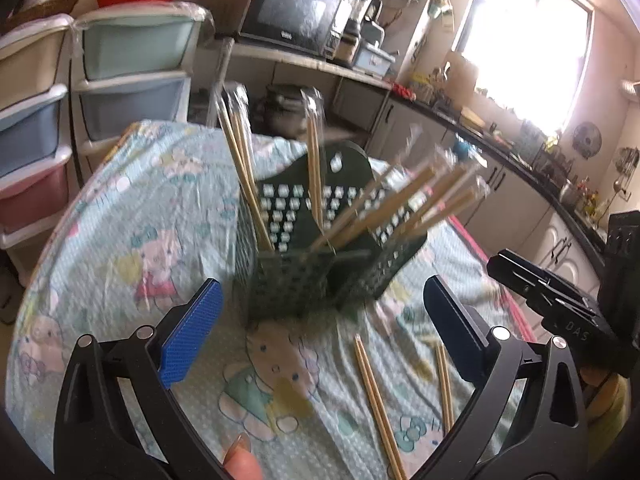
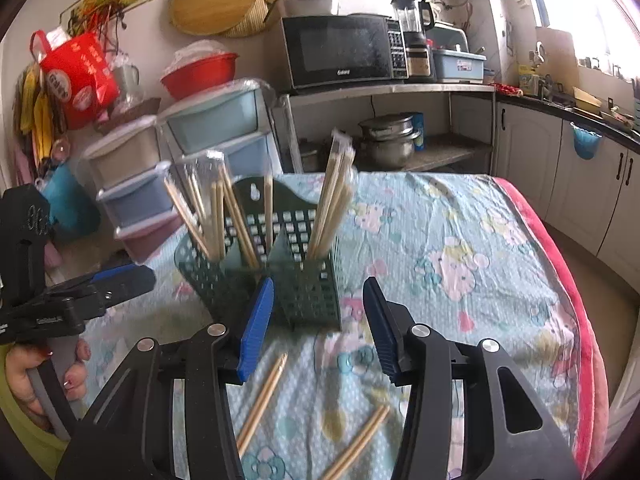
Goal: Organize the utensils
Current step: 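Move the left tool toward a loose chopstick pair while the right tool approaches another pair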
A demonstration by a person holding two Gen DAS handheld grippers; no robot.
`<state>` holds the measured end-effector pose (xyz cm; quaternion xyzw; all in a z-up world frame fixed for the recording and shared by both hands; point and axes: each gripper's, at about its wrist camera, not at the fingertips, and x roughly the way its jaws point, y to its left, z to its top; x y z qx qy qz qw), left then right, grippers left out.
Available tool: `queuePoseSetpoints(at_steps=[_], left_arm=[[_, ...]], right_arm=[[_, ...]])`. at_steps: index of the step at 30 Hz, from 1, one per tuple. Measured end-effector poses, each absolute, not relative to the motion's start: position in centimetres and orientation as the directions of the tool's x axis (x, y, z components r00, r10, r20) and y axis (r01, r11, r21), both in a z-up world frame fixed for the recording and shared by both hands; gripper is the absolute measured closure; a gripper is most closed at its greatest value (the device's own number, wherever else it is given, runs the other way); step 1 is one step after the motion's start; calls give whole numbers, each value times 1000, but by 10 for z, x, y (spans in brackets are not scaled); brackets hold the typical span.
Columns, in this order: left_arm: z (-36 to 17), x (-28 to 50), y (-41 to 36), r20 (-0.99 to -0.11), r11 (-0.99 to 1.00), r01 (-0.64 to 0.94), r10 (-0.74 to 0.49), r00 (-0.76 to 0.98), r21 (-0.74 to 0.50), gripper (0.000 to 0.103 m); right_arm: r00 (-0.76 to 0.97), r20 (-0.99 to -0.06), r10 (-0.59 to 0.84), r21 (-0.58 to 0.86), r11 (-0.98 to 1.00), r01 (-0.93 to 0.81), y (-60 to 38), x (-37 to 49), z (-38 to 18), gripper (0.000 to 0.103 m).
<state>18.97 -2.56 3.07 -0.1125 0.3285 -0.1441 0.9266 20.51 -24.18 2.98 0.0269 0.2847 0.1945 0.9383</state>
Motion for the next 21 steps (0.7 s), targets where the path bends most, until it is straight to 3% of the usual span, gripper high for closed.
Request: queuePoseSetpoints(at_steps=[13, 14, 18, 21], left_arm=[[-19, 197, -65, -669, 902, 268, -430, 606, -337, 11], [-25, 198, -68, -678, 898, 276, -439, 589, -341, 13], [-41, 202, -80, -711, 890, 292, -455, 536, -349, 34], [-52, 206, -87, -735, 884, 298, -466, 493, -360, 36]], right_arm=[[657, -670, 346, 164, 932, -323, -260, 194, -24, 58], [647, -682, 341, 166, 934, -317, -262, 194, -30, 58], [613, -717, 332, 175, 937, -302, -266, 193, -45, 64], [587, -738, 333, 187, 937, -295, -268, 195, -54, 65]])
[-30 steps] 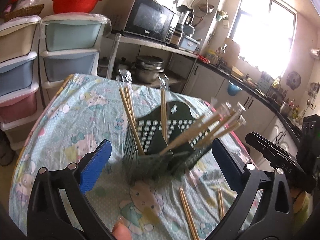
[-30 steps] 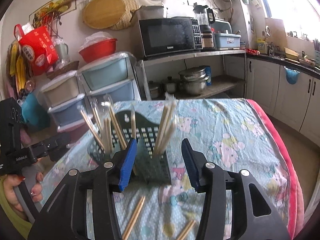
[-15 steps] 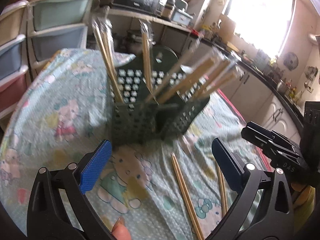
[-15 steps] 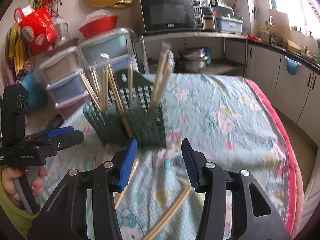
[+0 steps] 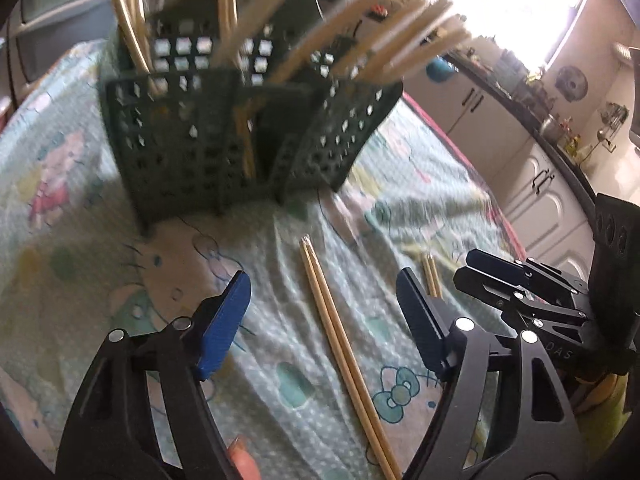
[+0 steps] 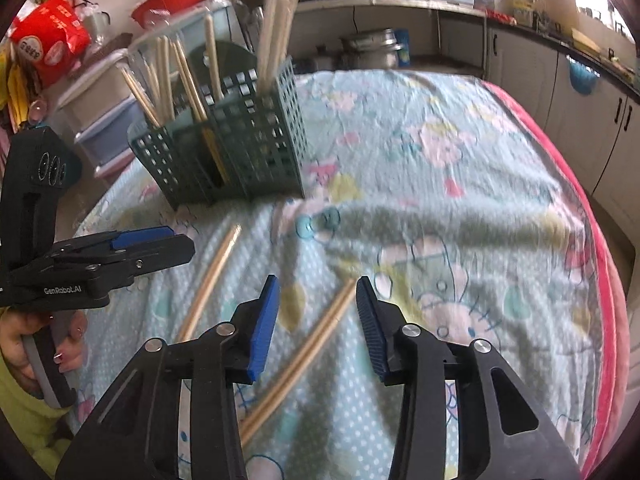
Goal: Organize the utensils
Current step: 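Move the left tool toward a loose chopstick pair while the right tool approaches another pair, then close the left tool on the chopstick pair while the right tool grasps another pair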
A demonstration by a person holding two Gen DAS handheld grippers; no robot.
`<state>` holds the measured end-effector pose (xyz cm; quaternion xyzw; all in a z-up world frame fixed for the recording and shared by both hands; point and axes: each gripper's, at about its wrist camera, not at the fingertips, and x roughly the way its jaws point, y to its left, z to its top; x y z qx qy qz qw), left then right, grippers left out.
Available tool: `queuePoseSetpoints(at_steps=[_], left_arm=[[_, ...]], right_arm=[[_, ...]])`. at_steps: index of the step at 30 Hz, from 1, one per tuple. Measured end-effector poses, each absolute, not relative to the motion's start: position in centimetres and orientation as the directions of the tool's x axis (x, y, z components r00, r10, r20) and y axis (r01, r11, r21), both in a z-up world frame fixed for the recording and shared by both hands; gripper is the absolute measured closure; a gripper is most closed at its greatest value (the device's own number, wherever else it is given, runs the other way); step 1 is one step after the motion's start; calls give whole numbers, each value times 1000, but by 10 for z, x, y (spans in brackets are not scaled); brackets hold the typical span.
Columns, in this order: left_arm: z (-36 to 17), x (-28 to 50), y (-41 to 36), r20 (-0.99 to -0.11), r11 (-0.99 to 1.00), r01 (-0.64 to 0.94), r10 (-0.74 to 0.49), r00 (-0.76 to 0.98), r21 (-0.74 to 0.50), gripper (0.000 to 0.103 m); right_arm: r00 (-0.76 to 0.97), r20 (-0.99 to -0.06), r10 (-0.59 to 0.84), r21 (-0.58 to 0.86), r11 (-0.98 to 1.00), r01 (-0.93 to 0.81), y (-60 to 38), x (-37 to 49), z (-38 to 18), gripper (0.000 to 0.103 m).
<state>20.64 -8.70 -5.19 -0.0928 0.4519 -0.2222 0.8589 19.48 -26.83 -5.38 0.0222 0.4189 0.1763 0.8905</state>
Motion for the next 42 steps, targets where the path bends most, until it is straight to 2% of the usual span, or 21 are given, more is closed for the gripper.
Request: queuePoseSetpoints(at_steps=[7, 14, 18, 19, 22, 23, 27, 31, 36, 42], left_arm=[[-71, 221, -95, -785, 891, 281, -449, 427, -357, 36], [-72, 236, -110, -810, 912, 285, -397, 432, -295, 36], [-74, 241, -120, -817, 925, 290, -358, 453, -244, 36], [-74, 242, -123, -818, 929, 293, -345, 460, -227, 38], [-75, 245, -128, -822, 940, 295, -302, 483, -172, 46], [-76, 246, -130, -822, 943, 295, -286, 492, -152, 48], [-76, 249, -131, -821, 955, 277, -239, 519, -103, 69], [-74, 251, -126, -819, 958, 271, -226, 527, -91, 81], [-71, 253, -115, -818, 957, 270, -241, 523, -109, 91], [-57, 251, -96, -796, 943, 269, -313, 517, -196, 94]], right_arm=[[531, -786, 317, 205, 944, -260, -270, 212, -71, 65], [503, -814, 291, 206, 954, -218, -271, 232, -88, 67], [513, -812, 280, 204, 958, -199, -275, 238, -91, 78], [516, -811, 276, 202, 960, -196, -277, 239, -91, 84], [523, -806, 278, 207, 959, -192, -284, 242, -92, 90], [526, -803, 281, 211, 959, -190, -285, 241, -92, 90], [543, -794, 272, 212, 962, -171, -294, 238, -90, 91], [558, -788, 262, 220, 965, -142, -307, 234, -89, 92], [582, -779, 234, 218, 971, -100, -323, 228, -82, 92], [626, -744, 234, 226, 970, -93, -338, 217, -65, 92]])
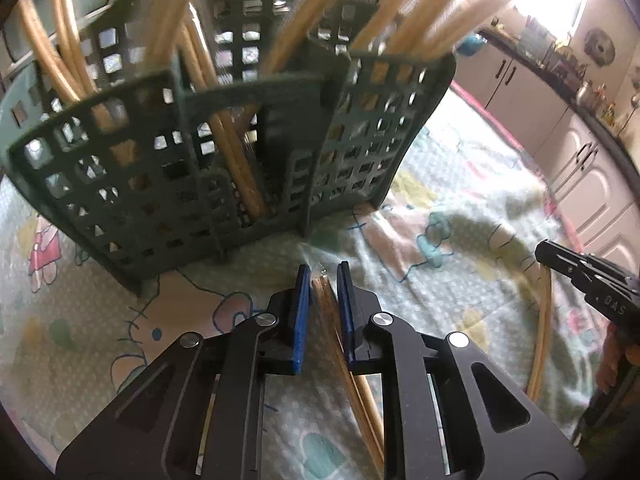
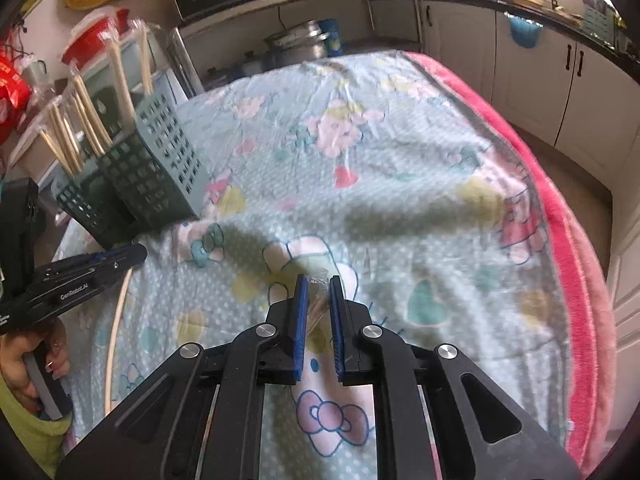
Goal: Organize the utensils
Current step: 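Close the left tool on the chopstick pair while the right tool grasps another pair, then lift the left tool's chopsticks over the green basket while the right tool carries its pair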
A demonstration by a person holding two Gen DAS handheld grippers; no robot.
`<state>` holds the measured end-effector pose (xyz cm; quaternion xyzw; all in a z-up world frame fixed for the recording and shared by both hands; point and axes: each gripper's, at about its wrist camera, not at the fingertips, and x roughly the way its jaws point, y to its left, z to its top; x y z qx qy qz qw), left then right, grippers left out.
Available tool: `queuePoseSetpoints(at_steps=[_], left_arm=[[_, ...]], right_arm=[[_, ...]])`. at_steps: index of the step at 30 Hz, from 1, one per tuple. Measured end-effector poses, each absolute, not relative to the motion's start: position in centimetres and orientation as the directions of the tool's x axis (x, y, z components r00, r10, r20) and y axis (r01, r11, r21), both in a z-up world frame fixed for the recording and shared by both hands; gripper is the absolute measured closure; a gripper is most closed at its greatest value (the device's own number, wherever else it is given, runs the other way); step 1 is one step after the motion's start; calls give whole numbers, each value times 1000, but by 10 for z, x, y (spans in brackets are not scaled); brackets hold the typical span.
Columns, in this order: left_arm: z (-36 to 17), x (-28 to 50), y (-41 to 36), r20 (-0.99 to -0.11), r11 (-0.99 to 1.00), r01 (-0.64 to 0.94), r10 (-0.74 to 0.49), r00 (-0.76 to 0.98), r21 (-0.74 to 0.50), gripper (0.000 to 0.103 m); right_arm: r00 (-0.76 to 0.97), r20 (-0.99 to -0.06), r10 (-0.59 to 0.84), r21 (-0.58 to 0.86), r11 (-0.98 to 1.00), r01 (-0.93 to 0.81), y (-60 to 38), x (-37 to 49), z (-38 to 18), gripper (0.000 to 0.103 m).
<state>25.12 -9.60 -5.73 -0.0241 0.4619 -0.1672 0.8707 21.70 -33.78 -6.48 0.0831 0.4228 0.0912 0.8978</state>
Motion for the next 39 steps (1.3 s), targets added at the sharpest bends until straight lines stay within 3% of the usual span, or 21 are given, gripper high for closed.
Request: queuePoseSetpoints(at_steps=[4, 14, 29, 39], left_arm=[[-41, 246, -79, -761, 919, 279, -389, 520, -279, 96], [25, 214, -42, -638, 896, 330, -444, 629, -298, 98], [100, 197, -25, -476, 897, 333, -437, 763, -290, 100], [128, 192, -18, -424, 906, 333, -418, 803, -263, 100]], right_arm=[[665, -700, 260, 224, 964, -140, -334, 207, -45, 93], [725, -596, 346, 213, 938, -273, -297, 195, 6, 94], [762, -472, 443, 168, 894, -416, -245, 183, 69, 96], [796, -377, 474, 172, 880, -443, -232, 182, 108, 96]])
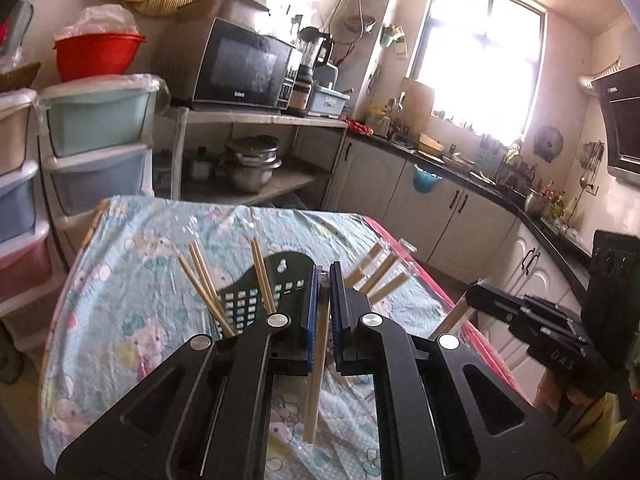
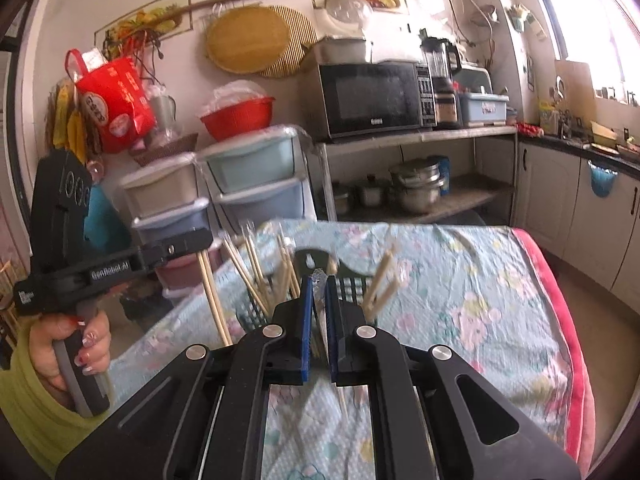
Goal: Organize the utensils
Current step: 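Lift the left tool's chopsticks over the green basket while the right tool carries its pair, then lower the left tool's chopsticks into the basket while the right tool lowers its pair in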
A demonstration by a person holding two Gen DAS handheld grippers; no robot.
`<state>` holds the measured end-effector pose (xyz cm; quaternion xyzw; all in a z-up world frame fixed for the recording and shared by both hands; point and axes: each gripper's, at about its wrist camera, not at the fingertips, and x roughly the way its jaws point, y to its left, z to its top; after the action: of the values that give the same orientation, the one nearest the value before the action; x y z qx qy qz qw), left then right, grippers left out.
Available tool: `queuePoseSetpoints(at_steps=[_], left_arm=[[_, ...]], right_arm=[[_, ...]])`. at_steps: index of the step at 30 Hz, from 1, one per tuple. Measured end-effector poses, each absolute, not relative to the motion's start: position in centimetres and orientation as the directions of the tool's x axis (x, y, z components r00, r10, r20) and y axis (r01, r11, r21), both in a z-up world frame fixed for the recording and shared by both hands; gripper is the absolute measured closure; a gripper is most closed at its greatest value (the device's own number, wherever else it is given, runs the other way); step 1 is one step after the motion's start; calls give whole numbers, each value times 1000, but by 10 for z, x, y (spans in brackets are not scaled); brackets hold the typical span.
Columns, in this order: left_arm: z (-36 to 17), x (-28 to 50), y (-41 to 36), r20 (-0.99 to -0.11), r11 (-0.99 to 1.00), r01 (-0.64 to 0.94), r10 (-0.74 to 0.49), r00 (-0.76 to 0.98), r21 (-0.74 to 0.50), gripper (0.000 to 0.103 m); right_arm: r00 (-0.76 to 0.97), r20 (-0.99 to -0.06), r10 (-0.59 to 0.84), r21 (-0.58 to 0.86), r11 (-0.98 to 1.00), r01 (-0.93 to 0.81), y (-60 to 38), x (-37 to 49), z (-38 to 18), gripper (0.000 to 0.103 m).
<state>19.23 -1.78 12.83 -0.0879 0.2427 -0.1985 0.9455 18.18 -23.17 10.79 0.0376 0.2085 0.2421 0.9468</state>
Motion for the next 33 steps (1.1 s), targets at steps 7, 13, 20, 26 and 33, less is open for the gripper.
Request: queuePoseSetpoints(at_steps=[7, 13, 20, 26, 33], left_arm=[[147, 192, -10, -390, 910, 329, -406, 827, -251, 100], [166, 193, -1, -347, 915, 317, -390, 853, -248, 100], [197, 199, 9, -282, 925, 296, -357, 890, -238, 100], [215, 208, 17, -241, 929, 278, -335, 911, -243, 100], [221, 226, 18, -217, 932, 261, -317, 923, -251, 100]], right_arm=[[815, -310, 490, 172, 872, -458, -227, 182, 137, 97], [838, -247, 487, 151, 873, -463, -225, 181, 164, 97], [861, -184, 475, 143, 879, -454, -229, 189, 189, 97], [883, -122, 454, 127, 889, -439, -233, 197, 209, 97], [898, -79, 433, 105, 900, -424, -232, 215, 221, 97]])
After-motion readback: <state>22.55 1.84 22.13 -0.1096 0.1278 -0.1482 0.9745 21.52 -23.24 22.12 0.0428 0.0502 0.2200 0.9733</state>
